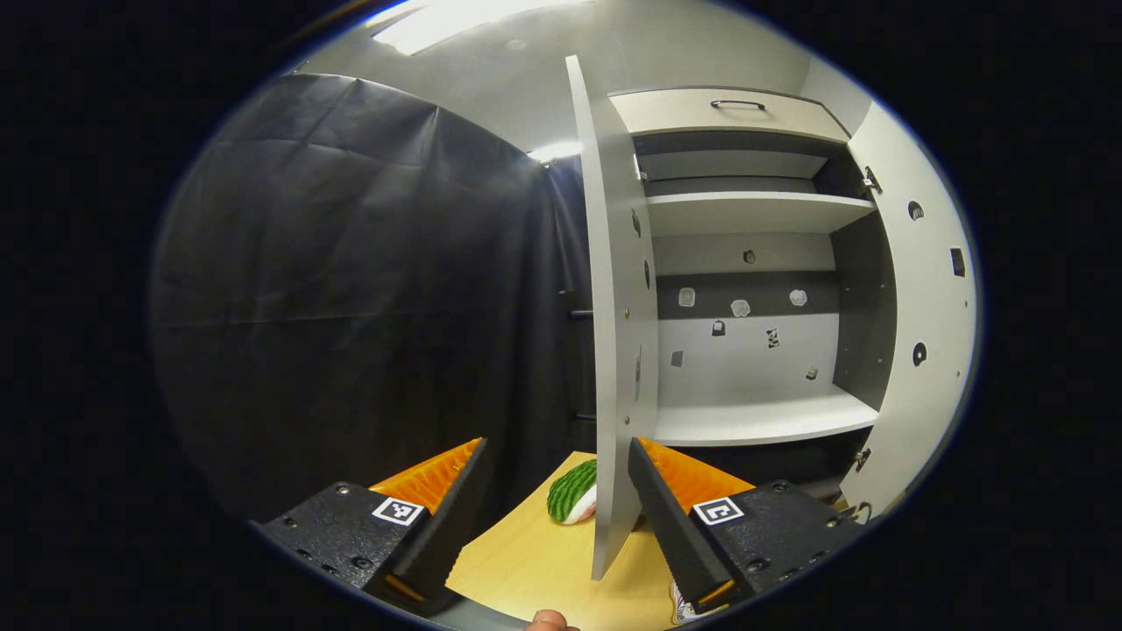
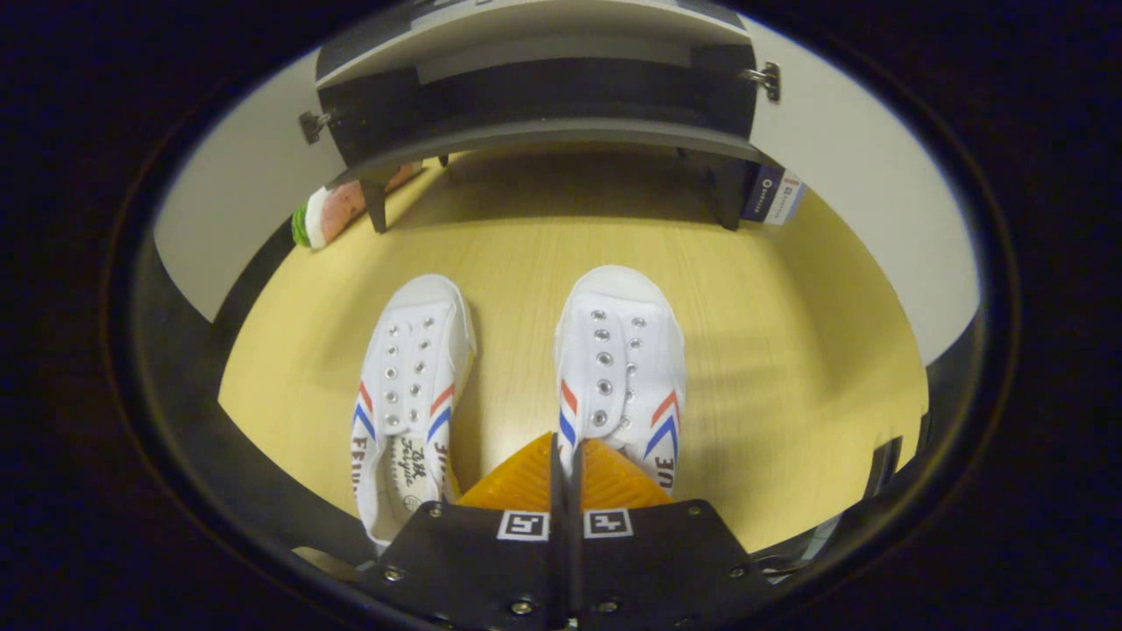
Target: Grab one shoe with the right hand and put it into the shoe cabinet, grab the other shoe with the left hand and put it into the shoe cabinet; then close the right door with the right hand and the left door with the left hand.
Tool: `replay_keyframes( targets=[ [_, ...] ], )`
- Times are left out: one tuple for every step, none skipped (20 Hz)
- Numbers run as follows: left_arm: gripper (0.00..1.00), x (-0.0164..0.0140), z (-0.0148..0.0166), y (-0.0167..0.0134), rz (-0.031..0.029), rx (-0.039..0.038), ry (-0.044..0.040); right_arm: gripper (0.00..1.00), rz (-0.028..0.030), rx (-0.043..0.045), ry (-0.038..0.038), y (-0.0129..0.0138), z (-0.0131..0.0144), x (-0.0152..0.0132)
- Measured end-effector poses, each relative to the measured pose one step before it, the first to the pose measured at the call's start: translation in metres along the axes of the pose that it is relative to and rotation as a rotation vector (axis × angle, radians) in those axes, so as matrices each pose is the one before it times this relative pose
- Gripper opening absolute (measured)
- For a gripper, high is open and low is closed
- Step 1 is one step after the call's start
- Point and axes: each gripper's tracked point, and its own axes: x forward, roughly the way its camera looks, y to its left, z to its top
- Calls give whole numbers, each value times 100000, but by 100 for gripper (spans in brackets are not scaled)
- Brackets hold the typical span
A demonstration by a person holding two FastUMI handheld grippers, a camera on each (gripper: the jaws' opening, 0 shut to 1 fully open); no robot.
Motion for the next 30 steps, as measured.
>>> replay_keyframes(
  targets=[
    [95,79,26,-155,-322,97,-178,0,936,1950,-1755,-190,889,-511],
    [95,84,53,-182,-482,84,-134,0,1272,1994,-1788,-39,874,-384],
    [96,136,40,-254,-706,28,-57,0,1257,2294,-1209,-47,870,-454],
    [96,52,-66,-250,-766,-12,65,0,1413,2073,-906,13,720,-490],
    [96,126,35,-225,-721,-107,47,0,1005,1366,-540,-20,457,-351],
    [96,115,-82,-300,-783,-127,22,1,636,763,-163,12,301,-88],
    [96,98,-8,-178,-493,-49,105,0,359,396,393,-108,83,-123],
    [96,83,-29,-154,-664,-64,-102,0,442,699,405,174,-203,73],
    [96,60,-11,-99,-358,44,7,0,852,40,1036,126,-358,172],
    [96,129,2,-108,-323,15,-81,0,121,-695,2039,-97,-645,108],
    [96,93,-17,-63,-207,-49,15,0,-820,-1438,1900,-175,-629,166],
    [96,73,-58,-75,-241,-21,166,0,-1154,-2234,1393,-101,-804,430],
    [96,52,-67,-6,-74,38,248,0,-552,-1939,1285,-76,-723,325],
    [94,120,-10,46,84,74,172,0,-554,-1200,1097,-17,-580,255],
    [96,18,-27,19,110,9,129,0,-221,-908,1104,-170,-350,79],
    [96,-15,-79,4,114,22,106,1,-81,-479,-268,-190,168,-40],
    [96,43,-17,-8,129,156,116,1,-530,-158,-201,-198,198,43],
    [96,60,3,20,118,209,53,1,-191,-167,-63,135,-239,69],
    [96,-15,-36,8,164,206,106,2,-1015,95,-292,-149,-5,-12],
    [94,-60,-103,-40,80,165,136,4,-959,-10,-51,-202,-13,-155],
    [96,-32,60,28,131,202,41,13,-423,-71,-32,9,45,-85],
    [96,26,-47,80,247,289,-37,14,-521,-487,-425,-145,-205,-189],
    [96,-20,4,68,260,317,45,16,-1170,-761,-953,-121,109,-103],
    [96,-73,-89,73,240,282,143,19,-510,-981,-624,31,-31,-267],
    [96,4,-8,87,215,75,73,27,-739,-1144,-1016,15,186,-75],
    [94,0,-13,25,61,-64,99,29,-618,-1214,-967,22,112,35],
    [94,86,-23,34,74,-69,236,30,-429,-1216,-1175,110,317,-132],
    [96,-40,-133,46,22,-53,184,32,345,-1209,-1615,212,422,-49],
    [96,1,-4,-19,6,-57,128,29,284,-1342,-989,171,322,182],
    [96,39,-68,-16,-25,-22,116,36,153,-863,-402,201,160,266]
  ],
)
